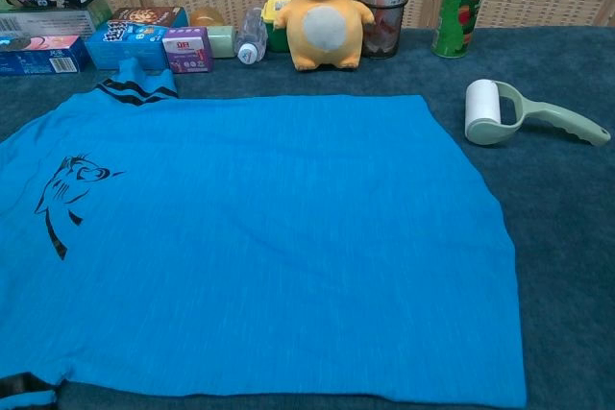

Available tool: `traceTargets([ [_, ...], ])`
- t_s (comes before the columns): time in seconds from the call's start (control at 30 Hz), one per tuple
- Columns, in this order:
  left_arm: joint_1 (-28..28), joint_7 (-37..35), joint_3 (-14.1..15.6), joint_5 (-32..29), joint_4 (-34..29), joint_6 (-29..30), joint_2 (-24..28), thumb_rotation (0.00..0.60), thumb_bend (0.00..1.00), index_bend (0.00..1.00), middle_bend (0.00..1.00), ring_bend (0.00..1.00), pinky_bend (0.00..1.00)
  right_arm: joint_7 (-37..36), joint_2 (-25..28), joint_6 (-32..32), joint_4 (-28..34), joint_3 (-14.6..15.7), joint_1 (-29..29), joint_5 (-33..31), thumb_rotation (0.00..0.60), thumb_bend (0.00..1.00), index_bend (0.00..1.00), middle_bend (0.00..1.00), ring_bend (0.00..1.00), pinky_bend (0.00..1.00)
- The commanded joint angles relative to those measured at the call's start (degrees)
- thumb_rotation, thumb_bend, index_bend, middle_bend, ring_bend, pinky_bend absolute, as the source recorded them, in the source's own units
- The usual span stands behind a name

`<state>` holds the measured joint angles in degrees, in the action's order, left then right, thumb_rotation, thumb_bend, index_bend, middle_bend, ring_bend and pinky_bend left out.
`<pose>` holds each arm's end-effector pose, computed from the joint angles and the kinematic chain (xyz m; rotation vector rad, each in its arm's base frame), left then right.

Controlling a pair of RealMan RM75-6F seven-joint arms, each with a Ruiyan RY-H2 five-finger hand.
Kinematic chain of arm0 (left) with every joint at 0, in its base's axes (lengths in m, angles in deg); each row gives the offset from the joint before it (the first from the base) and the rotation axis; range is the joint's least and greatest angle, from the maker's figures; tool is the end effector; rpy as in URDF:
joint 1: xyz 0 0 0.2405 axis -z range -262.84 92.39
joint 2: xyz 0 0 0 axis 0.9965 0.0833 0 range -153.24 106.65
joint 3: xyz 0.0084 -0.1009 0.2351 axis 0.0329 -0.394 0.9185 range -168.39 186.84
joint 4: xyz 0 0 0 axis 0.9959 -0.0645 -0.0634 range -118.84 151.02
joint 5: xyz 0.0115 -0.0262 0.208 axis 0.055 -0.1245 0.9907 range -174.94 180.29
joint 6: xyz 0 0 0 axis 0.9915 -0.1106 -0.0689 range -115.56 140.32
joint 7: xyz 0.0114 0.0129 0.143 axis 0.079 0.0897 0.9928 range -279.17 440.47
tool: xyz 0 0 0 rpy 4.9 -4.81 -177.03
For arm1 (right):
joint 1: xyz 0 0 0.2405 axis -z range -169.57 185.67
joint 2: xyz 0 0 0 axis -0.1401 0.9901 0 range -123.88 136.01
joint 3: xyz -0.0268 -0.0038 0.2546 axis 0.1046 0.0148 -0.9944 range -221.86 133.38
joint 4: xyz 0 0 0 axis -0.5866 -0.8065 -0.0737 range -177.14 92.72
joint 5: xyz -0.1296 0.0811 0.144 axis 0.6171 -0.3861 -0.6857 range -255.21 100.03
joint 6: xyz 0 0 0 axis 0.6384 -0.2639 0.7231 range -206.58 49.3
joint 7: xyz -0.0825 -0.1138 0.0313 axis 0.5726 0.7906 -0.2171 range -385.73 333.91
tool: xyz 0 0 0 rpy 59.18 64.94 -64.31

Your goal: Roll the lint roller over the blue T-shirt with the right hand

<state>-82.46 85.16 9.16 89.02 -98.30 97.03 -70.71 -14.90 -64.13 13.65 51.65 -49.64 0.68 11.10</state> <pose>-0.2596 0.1560 0.2045 -1.4048 -0.9768 -0.8585 -0.2720 -0.1990 0.1452 1.3516 -0.6949 1.0160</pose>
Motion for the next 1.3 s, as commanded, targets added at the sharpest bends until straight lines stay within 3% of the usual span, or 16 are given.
traceTargets([
  [0.03, -0.1, -0.4, 0.2, 0.0, -0.3, -0.2, 0.5, 0.6, 0.14, 0.0, 0.0, 0.0, 0.08, -0.2, 0.1, -0.2, -0.1, -0.3, 0.1, -0.4, 0.6, 0.0, 0.04, 0.02, 0.0, 0.08],
  [0.3, 0.0, -1.5, 0.3, 0.5, -0.9, -0.3, 1.2, 0.6, 0.14, 0.0, 0.0, 0.0, 0.08, -1.2, -0.9, -4.4, -1.8, -0.9, -1.5, -2.5, 0.6, 0.0, 0.04, 0.03, 0.0, 0.08],
  [0.5, -0.1, -3.9, 0.1, 0.6, 0.1, 0.2, 1.5, 0.6, 0.14, 0.0, 0.0, 0.0, 0.08, -3.8, -2.9, -16.9, -5.6, -3.1, -8.5, -6.5, 0.6, 0.0, 0.04, 0.05, 0.02, 0.09],
  [0.63, -0.3, -5.1, -0.2, 0.4, 0.4, 0.7, 1.7, 0.6, 0.14, 0.0, 0.0, 0.0, 0.08, -4.5, -5.4, -26.6, -10.3, -6.2, -15.1, -10.6, 0.6, 0.0, 0.04, 0.07, 0.03, 0.1],
  [0.97, 0.4, -4.9, -0.9, -2.7, 0.2, -1.1, 1.9, 0.6, 0.14, 0.0, 0.0, 0.0, 0.08, -4.9, -12.5, -39.5, -21.0, -10.6, -25.1, -18.5, 0.6, 0.0, 0.05, 0.12, 0.08, 0.18],
  [1.3, 1.7, -3.6, -1.8, -6.5, -0.2, -3.4, 1.7, 0.6, 0.14, 0.0, 0.0, 0.0, 0.08, -8.1, -16.7, -46.9, -32.7, -11.3, -28.6, -23.9, 0.6, 0.07, 0.14, 0.19, 0.13, 0.23],
])
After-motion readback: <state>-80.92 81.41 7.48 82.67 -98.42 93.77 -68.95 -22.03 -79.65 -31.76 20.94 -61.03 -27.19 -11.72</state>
